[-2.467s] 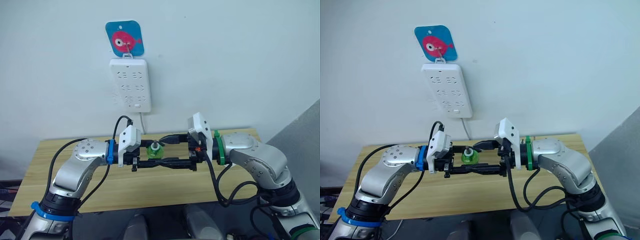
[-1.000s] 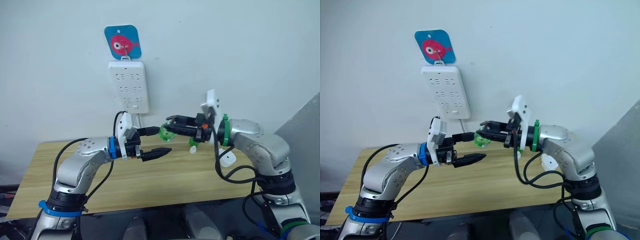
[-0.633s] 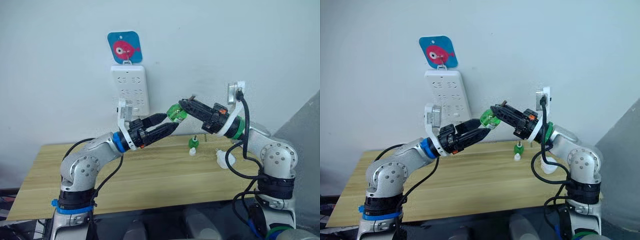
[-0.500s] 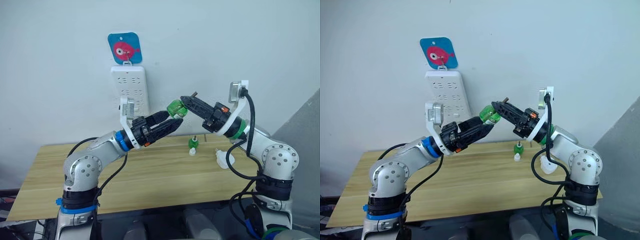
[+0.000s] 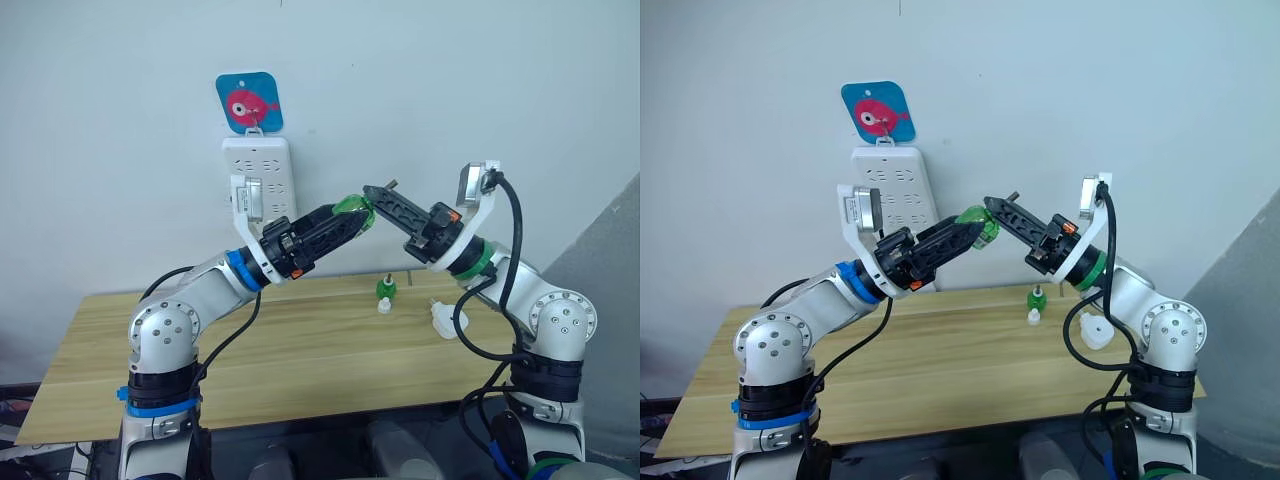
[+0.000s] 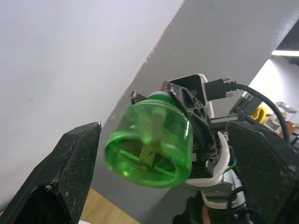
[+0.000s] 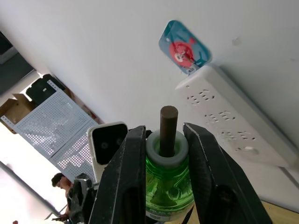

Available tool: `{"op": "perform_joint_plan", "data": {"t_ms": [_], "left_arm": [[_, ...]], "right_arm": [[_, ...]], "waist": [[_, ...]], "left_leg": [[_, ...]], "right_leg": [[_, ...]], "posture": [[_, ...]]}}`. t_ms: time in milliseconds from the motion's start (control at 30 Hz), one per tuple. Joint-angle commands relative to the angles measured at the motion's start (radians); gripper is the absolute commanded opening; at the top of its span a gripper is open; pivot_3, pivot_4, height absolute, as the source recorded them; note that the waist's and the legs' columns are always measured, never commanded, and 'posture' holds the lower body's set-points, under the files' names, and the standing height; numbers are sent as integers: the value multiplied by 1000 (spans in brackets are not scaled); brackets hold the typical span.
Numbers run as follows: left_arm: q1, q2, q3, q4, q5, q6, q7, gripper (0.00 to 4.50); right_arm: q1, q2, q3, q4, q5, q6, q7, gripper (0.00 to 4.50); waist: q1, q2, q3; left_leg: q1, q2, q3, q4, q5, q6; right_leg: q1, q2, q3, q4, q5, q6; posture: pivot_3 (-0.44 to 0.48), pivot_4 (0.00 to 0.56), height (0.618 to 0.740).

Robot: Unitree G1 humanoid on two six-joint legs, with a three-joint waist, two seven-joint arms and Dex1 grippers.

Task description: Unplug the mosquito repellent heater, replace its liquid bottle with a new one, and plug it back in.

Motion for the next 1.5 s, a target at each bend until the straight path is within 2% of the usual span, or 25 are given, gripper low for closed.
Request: {"op": "perform_joint_plan", "data": {"t_ms": [33, 400, 500, 633, 667, 1067, 1233, 1400, 1500], "left_arm": [[-3, 8, 3, 2, -39, 6, 7, 4500], [11, 17, 8, 14, -60, -2, 8, 4500], [15, 15, 17, 21, -72, -6, 13, 3871], [18, 18, 19, 27, -84, -9, 19, 2620], [19, 18, 19, 28, -87, -11, 20, 2430], [24, 19, 19, 36, -88, -17, 14, 2400], [31, 16, 20, 39, -76, -29, 15, 2400], [51, 25, 33, 45, -64, -39, 21, 2400], [64, 36, 32, 47, -50, -42, 11, 2400]], "right_arm": [[-3, -5, 15, -43, 54, -34, -5, 862], [-4, -30, 48, -46, 84, -77, -20, 862], [-6, -36, 55, -43, 88, -88, -21, 862], [-7, -42, 62, -41, 94, -99, -21, 862], [-6, -45, 64, -41, 95, -101, -20, 862], [5, -59, 78, -42, 117, -123, -32, 862], [5, -94, 61, -39, 113, -129, -46, 2595], [83, -236, 29, -47, 56, -97, -39, 4465], [163, -331, 13, -70, -1, -87, -21, 4500]], "waist": [[0, 0, 0], [0, 0, 0], [1, 0, 0], [1, 0, 0], [1, 0, 0], [1, 0, 0], [1, 0, 0], [8, 0, 0], [8, 0, 0]], "left_leg": [[0, 0, 0, 0, 0, 0], [0, 0, 0, 0, 0, 0], [0, 0, 0, 0, 0, 0], [0, 0, 1, 0, 0, 0], [0, 0, 0, 0, 0, 0], [0, 0, 1, 0, 0, 0], [0, 0, 1, -1, 0, 0], [-1, 0, 2, -1, 0, 0], [-1, 0, 3, -2, 0, 0]], "right_leg": [[0, 0, 0, 0, 0, 0], [0, 0, 0, 0, 0, 0], [0, 0, 1, -1, 0, 0], [0, 0, 1, -1, 0, 0], [0, 0, 1, -1, 0, 0], [0, 0, 1, -1, 0, 0], [0, 0, 1, -1, 0, 0], [0, 0, 2, -3, 0, 0], [-1, 0, 3, -4, 0, 0]], "posture": [[-170, 32, 740], [-170, 32, 740], [-170, 32, 740], [-170, 32, 740], [-170, 32, 740], [-170, 35, 740], [-173, 48, 740], [-173, 62, 740], [-178, 77, 740]]}}
